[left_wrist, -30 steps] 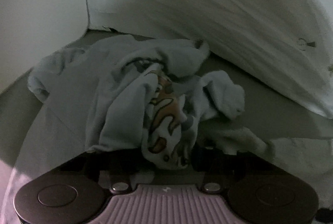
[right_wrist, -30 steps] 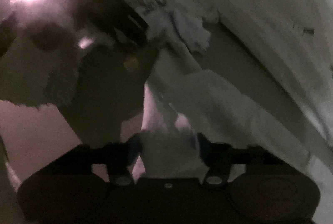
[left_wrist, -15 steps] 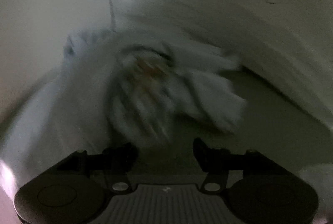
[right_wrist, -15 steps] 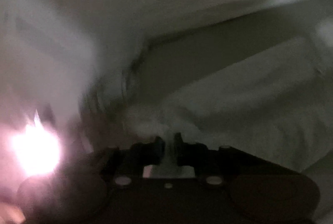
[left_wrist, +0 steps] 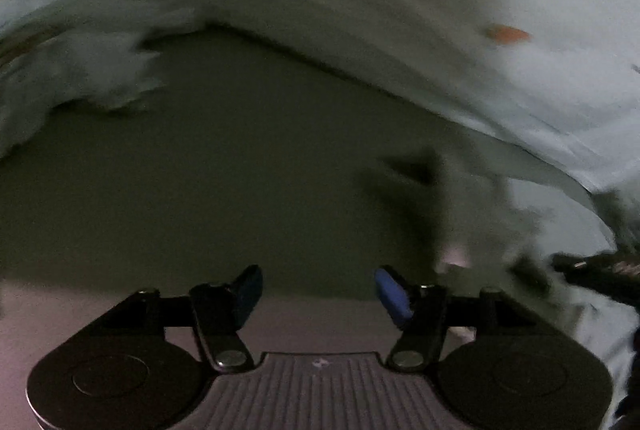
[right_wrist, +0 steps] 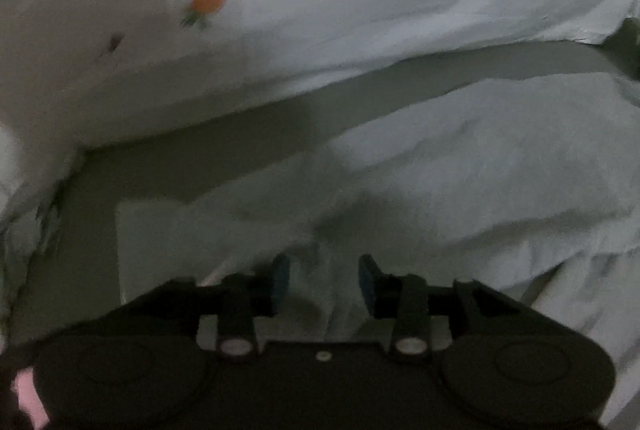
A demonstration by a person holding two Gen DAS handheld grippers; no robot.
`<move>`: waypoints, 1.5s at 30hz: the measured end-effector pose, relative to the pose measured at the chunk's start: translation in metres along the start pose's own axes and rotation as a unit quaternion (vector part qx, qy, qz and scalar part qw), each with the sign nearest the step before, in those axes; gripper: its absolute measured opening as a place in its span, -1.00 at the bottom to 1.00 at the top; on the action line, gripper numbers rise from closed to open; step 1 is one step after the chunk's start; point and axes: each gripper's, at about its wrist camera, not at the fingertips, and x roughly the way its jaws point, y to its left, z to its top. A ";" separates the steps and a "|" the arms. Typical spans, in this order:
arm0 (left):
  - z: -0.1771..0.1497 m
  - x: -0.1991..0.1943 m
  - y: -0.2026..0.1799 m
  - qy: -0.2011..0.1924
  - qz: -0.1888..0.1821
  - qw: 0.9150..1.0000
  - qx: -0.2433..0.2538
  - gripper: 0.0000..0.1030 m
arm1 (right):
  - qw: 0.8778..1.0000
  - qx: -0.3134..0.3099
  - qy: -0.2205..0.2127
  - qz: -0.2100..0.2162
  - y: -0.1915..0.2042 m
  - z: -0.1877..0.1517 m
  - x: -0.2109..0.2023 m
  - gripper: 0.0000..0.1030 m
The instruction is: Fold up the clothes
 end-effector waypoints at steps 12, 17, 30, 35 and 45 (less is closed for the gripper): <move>0.013 0.020 -0.033 -0.010 -0.025 0.999 -0.031 -0.99 | 0.999 0.044 -0.002 0.005 -0.023 -0.015 -0.007 -0.15; 0.040 -0.069 0.029 -0.088 -0.027 0.986 -0.139 -0.99 | 0.999 0.038 -0.018 -0.007 -0.032 -0.016 -0.019 -0.13; 0.059 -0.072 0.093 -0.017 0.110 0.986 -0.126 -0.93 | 0.924 -0.358 -0.011 0.137 0.120 -0.082 -0.019 0.20; 0.063 -0.052 0.100 -0.006 0.117 0.985 -0.131 -0.91 | 0.880 -0.438 -0.011 0.184 0.163 -0.106 -0.008 0.20; 0.076 -0.058 0.110 -0.010 0.127 0.982 -0.141 -0.92 | 0.851 -0.473 -0.012 0.226 0.201 -0.109 0.015 -0.93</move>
